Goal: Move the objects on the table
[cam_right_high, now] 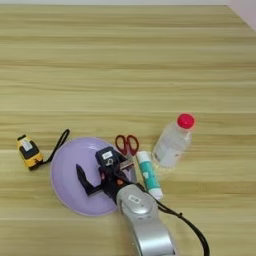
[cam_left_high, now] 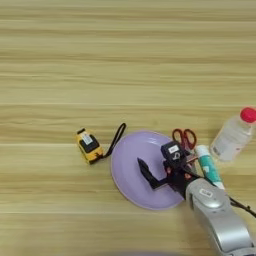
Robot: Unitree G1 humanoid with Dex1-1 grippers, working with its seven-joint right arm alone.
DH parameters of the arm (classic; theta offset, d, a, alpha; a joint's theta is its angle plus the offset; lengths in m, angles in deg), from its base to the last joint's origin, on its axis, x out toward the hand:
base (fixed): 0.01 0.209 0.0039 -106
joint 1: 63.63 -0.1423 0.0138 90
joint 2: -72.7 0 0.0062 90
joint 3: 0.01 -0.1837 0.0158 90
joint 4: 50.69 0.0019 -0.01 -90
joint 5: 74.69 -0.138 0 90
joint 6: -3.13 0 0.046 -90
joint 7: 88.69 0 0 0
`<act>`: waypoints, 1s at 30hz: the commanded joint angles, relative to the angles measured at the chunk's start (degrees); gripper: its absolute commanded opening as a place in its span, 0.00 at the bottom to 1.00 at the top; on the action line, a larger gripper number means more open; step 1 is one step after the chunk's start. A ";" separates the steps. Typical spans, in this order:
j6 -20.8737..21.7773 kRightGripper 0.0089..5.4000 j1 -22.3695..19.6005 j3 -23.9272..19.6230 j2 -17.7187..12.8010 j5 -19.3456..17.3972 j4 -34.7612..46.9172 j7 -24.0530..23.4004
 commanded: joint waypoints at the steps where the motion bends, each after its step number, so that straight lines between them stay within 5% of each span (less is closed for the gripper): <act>1: 2.11 1.00 -3.45 0.34 0.42 -0.05 -0.58 -0.14; 30: 7.58 1.00 -15.97 1.20 4.02 0.80 -24.67 -0.74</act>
